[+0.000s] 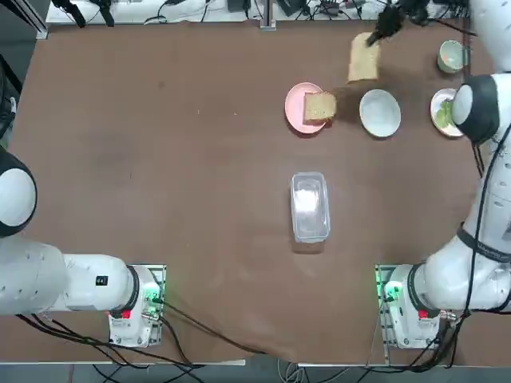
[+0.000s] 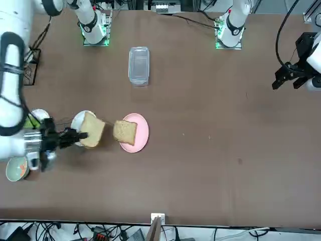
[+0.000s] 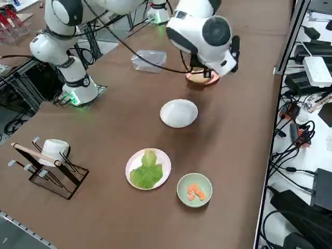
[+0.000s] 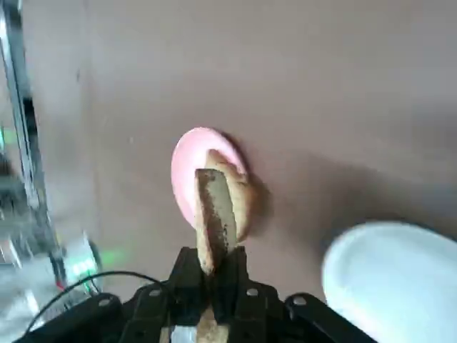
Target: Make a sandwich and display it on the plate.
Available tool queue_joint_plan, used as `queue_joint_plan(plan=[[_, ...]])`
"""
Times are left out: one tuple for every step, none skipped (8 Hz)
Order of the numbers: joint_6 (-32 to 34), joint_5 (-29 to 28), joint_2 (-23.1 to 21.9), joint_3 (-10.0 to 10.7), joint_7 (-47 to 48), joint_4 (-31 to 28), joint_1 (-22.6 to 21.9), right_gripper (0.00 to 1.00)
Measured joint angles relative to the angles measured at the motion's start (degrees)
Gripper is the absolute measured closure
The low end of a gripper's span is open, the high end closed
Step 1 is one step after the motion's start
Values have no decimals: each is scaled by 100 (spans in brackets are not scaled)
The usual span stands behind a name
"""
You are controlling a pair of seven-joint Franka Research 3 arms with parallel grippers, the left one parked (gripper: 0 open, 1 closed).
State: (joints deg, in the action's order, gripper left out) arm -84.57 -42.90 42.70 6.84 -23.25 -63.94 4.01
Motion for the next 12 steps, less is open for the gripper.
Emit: queue_joint_plan(plan=[[6,35,-91,7,192,29,272,91],[31,322,-296,22,301,57,463,91],[66,884,-604,33,424,23,555,91],[-39,1284,-956,62,566,-192,569,91],[-407,1444,-1362,117,645,-692,571,91],[-997,1486,-1790,166,695,-1436,574,91],[-1682,1493,-2212,196,772,-2299,578,91],[-2296,1493,-2572,201,918,-3068,573,91],[-2796,1493,-2846,197,1116,-3668,557,91],[-3268,1492,-3056,173,1330,-4175,531,91],[-3851,1486,-3206,145,1585,-4656,448,91],[-4642,1480,-3304,132,1991,-5167,225,91]])
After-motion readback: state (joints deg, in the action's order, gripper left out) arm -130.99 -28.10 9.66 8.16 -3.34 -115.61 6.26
